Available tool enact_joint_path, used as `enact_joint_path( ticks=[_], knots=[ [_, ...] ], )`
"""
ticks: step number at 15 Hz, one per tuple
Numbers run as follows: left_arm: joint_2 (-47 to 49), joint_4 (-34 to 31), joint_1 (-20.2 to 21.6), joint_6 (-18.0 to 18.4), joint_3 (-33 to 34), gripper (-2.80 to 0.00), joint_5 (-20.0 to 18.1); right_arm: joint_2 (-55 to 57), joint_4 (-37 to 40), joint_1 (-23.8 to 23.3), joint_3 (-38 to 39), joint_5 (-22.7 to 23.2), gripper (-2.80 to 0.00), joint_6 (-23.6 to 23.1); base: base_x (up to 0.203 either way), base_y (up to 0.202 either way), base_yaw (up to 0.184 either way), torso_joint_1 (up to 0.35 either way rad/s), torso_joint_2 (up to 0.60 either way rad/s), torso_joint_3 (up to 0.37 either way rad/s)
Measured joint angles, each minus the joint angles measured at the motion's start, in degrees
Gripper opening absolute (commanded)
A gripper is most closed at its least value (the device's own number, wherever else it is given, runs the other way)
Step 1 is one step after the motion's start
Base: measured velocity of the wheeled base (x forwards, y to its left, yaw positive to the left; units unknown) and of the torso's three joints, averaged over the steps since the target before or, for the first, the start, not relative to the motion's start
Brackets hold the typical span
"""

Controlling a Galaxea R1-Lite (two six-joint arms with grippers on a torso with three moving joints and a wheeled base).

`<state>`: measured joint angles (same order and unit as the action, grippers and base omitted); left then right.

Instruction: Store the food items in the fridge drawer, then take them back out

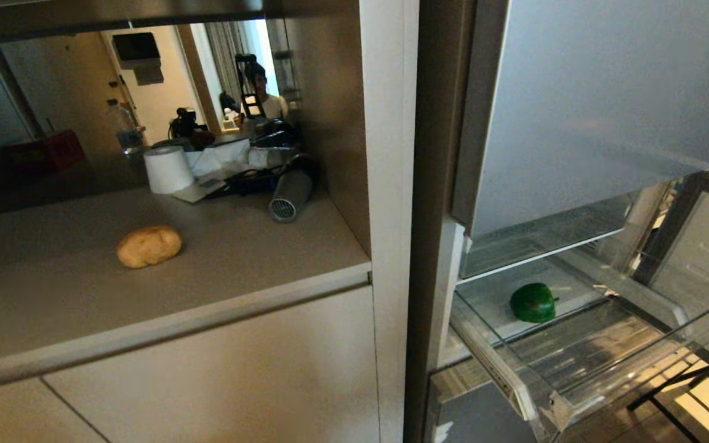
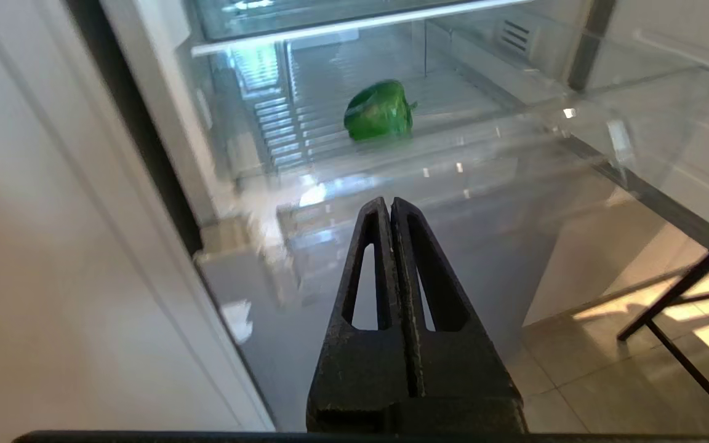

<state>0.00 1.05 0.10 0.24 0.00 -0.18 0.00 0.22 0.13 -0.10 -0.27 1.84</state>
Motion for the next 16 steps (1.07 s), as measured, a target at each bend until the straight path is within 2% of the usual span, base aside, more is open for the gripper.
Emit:
enact_joint_path(
  ticks=[3,16],
  knots=[
    [0.0,0.0,0.0,0.0,0.0,-2.80,0.0,0.0,0.0,0.0,0.0,0.0,-2.80,0.0,0.165,0.000,-0.010,0.010,0.01,0.002],
    [0.0,0.0,0.0,0.1,0.0,-2.80,0.0,0.0,0.0,0.0,0.0,0.0,-2.80,0.0,0.000,0.000,0.000,0.000,0.00,0.000]
  ],
)
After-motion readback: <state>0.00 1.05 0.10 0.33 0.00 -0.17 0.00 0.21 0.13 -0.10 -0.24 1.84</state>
